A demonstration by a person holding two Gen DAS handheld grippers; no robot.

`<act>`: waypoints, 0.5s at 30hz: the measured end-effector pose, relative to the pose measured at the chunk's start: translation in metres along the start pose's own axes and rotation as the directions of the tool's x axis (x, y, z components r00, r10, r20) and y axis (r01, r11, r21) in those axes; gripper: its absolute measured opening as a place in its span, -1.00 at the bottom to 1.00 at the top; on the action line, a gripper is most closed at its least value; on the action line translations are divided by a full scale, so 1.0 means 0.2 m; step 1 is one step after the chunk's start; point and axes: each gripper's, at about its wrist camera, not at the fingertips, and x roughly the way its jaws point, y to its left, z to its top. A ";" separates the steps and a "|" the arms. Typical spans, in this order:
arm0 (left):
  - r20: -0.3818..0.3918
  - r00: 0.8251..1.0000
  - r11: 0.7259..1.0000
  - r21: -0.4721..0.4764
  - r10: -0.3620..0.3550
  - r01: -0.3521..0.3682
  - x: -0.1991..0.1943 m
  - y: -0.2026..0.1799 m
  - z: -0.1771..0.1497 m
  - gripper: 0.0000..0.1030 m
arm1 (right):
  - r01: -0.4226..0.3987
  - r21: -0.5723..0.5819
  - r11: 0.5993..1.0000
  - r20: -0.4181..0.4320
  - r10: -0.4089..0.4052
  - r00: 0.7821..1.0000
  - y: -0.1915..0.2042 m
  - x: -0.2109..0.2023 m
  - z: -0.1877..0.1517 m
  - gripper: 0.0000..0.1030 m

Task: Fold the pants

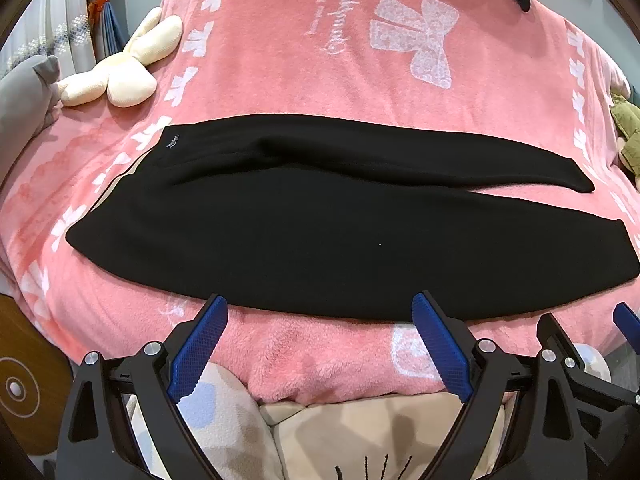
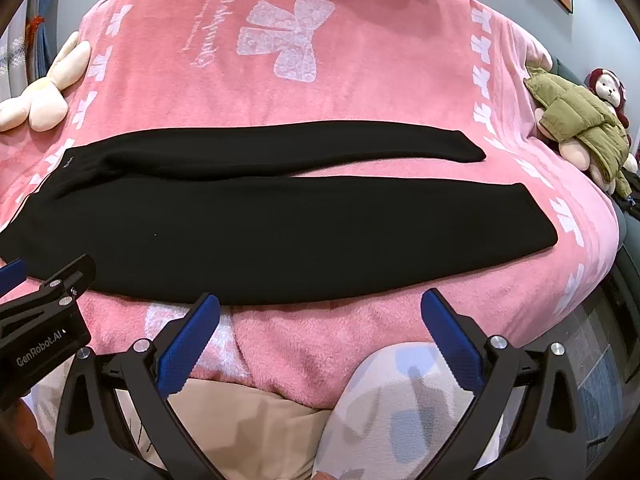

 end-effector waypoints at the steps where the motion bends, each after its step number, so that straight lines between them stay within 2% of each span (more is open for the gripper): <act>1: -0.001 1.000 1.000 -0.001 0.001 -0.001 0.00 0.00 0.00 0.76 | 0.001 0.001 1.000 0.000 -0.001 1.000 0.00 0.00 0.00 0.91; 15: -0.009 1.000 1.000 -0.003 0.005 -0.005 0.02 0.00 -0.01 0.75 | 0.001 -0.001 1.000 -0.003 -0.001 1.000 0.00 0.00 0.00 0.91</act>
